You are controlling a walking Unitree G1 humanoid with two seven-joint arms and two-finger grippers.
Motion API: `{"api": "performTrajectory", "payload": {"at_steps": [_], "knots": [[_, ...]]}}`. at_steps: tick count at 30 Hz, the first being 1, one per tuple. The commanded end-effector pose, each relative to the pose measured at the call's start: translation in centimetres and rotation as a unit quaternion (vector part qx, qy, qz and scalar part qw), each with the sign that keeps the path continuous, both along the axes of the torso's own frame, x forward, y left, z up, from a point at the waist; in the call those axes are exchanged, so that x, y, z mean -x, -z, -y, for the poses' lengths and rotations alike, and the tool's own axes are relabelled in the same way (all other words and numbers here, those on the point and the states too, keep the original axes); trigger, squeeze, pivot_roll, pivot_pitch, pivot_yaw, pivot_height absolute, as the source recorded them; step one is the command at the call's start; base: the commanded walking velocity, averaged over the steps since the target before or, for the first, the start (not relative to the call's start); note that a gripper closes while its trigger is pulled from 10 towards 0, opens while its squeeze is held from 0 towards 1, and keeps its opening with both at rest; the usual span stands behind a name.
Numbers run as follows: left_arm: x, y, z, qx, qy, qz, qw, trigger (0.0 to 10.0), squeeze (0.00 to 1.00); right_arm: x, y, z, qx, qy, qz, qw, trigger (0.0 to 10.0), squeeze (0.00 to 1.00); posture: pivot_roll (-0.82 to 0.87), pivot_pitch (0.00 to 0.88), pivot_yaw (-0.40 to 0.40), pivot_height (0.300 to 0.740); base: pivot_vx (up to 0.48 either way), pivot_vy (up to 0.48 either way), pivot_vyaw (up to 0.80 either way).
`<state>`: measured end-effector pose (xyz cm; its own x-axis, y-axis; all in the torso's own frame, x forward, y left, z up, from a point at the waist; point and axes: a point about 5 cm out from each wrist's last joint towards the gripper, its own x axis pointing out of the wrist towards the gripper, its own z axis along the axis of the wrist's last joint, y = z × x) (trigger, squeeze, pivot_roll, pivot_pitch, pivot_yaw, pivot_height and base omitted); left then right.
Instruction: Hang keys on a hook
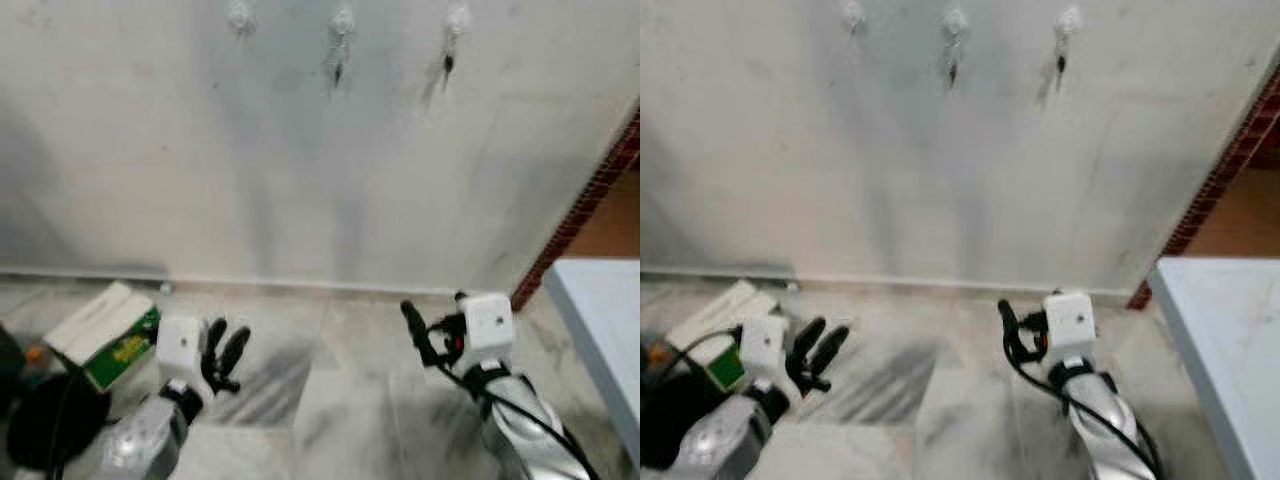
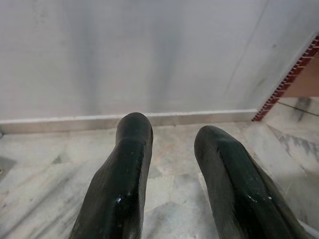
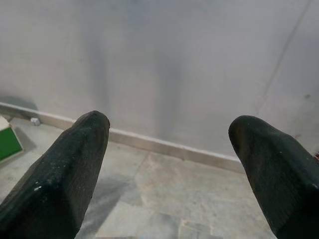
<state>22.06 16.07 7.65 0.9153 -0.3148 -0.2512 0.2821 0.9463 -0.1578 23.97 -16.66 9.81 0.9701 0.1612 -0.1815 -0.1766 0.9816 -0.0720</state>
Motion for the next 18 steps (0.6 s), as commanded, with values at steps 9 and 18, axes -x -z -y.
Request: {"api": "performTrajectory", "payload": {"at_steps": [9,18], "knots": [[-0.56,0.27,-0.13,0.010,-0.008,-0.004,1.000,10.0,0.00,-0.35,-0.13,-0.39,-0.008,-0.025,0.025,0.999,10.0,0.00,-0.03,0.074,0.018,0.740,0.000,0.000,0.00],[-0.67,0.32,-0.21,0.009,-0.014,-0.001,1.000,10.0,0.00,-0.37,-0.06,-0.47,-0.012,-0.031,0.029,0.999,10.0,0.00,-0.03,0.074,0.018,0.740,0.000,0.000,0.00]]}}
